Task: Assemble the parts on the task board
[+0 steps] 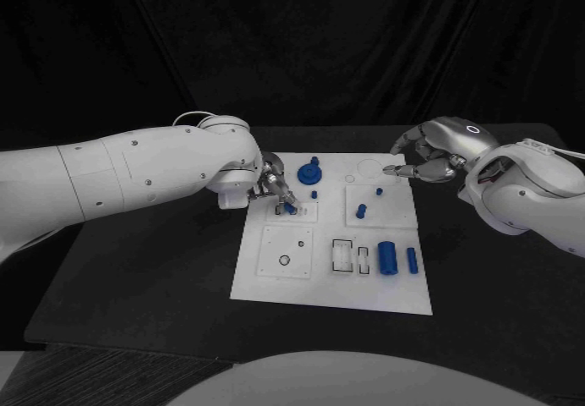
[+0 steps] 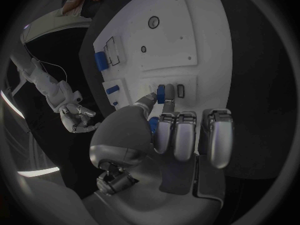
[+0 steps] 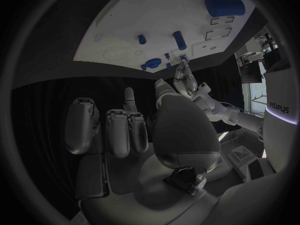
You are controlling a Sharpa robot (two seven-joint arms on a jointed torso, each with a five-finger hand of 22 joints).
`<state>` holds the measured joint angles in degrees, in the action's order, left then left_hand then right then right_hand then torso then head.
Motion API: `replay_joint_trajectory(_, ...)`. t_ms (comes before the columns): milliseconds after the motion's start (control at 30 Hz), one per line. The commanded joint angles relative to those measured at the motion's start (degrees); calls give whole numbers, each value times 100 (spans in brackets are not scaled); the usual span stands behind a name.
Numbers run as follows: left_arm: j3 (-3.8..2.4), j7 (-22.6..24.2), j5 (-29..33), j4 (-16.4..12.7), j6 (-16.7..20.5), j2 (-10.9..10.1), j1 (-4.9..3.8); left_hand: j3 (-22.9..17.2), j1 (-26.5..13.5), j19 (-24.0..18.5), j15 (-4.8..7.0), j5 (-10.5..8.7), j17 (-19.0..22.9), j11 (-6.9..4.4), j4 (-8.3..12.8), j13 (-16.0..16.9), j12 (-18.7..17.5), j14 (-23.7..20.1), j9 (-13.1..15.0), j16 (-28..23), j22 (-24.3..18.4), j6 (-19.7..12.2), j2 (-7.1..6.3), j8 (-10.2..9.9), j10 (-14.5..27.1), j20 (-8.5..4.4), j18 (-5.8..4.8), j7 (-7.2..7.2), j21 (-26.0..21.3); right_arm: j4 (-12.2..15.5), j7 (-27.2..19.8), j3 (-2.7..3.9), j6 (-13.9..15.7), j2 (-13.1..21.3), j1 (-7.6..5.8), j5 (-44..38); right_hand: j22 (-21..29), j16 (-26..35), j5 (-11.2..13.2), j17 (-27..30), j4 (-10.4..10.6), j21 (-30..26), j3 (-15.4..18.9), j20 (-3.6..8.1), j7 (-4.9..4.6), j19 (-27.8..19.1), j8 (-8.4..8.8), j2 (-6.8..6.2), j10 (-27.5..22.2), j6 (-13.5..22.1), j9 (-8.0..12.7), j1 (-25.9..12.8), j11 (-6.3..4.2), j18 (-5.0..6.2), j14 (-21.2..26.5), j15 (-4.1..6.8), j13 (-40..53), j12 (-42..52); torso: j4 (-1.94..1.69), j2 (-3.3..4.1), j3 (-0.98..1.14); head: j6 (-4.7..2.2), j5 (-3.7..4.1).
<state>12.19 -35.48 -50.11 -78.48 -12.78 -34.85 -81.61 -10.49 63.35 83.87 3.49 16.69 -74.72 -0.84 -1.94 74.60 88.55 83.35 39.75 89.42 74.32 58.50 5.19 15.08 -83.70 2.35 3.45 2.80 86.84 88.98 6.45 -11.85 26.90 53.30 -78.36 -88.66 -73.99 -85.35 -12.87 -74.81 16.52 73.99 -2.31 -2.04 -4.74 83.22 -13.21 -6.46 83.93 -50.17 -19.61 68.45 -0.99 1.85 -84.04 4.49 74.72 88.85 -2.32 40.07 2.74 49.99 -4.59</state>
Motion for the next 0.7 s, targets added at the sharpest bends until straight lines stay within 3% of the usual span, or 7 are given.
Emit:
replay_joint_trajectory(33,-5,213,-16,-87,349,-44,10,-370,-8,199,87,118,-1528,-84,95,1540,145,665,145,58,1094,126,-112,-5,-630,-16,-195,-57,-41,-6,123,4,-28,6,16,-9,-1109,108,-125,-684,2,-94,-174,-5,-11,12,-55,78,607,23,69,12,38,186,-420,-24,1528,115,-4,-6,1,1,-6)
replay_joint_trajectory(267,-4,445,-56,-342,764,-229,11,-408,-11,176,89,132,-1528,-84,109,1540,145,665,162,58,1068,125,-127,-9,-630,-18,-187,-57,-64,-10,126,4,-24,7,24,-9,-1109,108,-125,-684,2,-94,-174,-5,-11,12,-55,78,607,23,69,12,38,186,-420,-24,1528,115,-8,-9,-5,1,-3)
replay_joint_trajectory(433,-3,603,-219,-521,1075,-372,13,-447,-13,164,90,141,-1528,-86,116,1540,145,665,184,58,1054,128,-132,-6,-630,-20,-182,-58,-77,-10,128,4,-14,14,43,-9,-1109,108,-125,-684,2,-94,-174,-5,-11,12,-55,78,607,23,69,12,38,186,-420,-24,1528,115,-3,-4,3,1,-23)
replay_joint_trajectory(700,-1,599,-292,-642,1208,-477,77,-485,-24,152,92,152,-1528,-86,111,1540,145,665,209,58,1040,126,-137,-5,-630,-22,-178,-55,-92,-4,120,4,12,12,69,-9,-1105,118,-125,-670,2,-108,-171,-7,-13,7,-54,79,607,25,73,16,40,189,-417,-26,1528,115,-2,2,3,1,-25)
